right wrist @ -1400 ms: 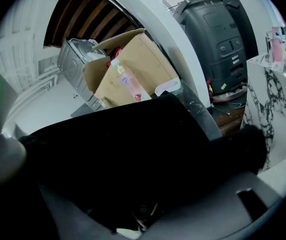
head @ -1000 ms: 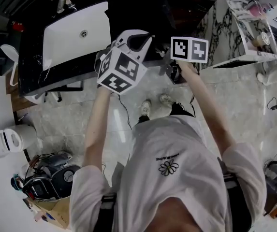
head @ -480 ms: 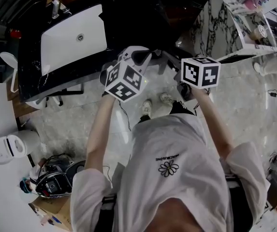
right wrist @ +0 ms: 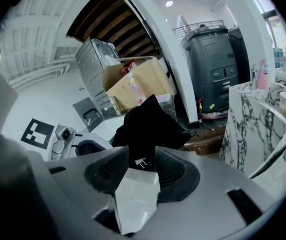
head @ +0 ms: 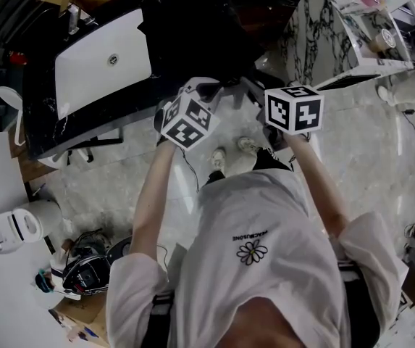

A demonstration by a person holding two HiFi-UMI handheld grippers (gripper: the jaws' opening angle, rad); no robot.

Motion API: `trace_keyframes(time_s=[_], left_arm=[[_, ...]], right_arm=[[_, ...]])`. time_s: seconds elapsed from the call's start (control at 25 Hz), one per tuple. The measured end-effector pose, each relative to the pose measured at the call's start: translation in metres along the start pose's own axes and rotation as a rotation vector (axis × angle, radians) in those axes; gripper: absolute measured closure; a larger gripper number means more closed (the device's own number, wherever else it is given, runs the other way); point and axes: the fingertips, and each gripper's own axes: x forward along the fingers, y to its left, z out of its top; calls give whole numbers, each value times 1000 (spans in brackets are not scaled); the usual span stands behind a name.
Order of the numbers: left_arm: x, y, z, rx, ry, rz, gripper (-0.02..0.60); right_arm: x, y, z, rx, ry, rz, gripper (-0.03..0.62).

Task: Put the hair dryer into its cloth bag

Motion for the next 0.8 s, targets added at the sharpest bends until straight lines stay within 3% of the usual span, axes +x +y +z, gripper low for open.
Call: trace_keyframes(time_s=[0.2,0.52,0.64,0.8], left_arm=[[7,-4,-4,-26,6,-11,565],[6,-2,4,-87,-56,13,559],[-7,2,17,-135,-116,23,488],[-44,32,52,-198,-267,139,485]], right_arm=[[-2,-6,-2,7,8,-1,437],[-1,-6,0,-18,10,2,439],[-2,-4,11,-43,-11,4,439],[-8,3,43,-137,-96,-16,481]])
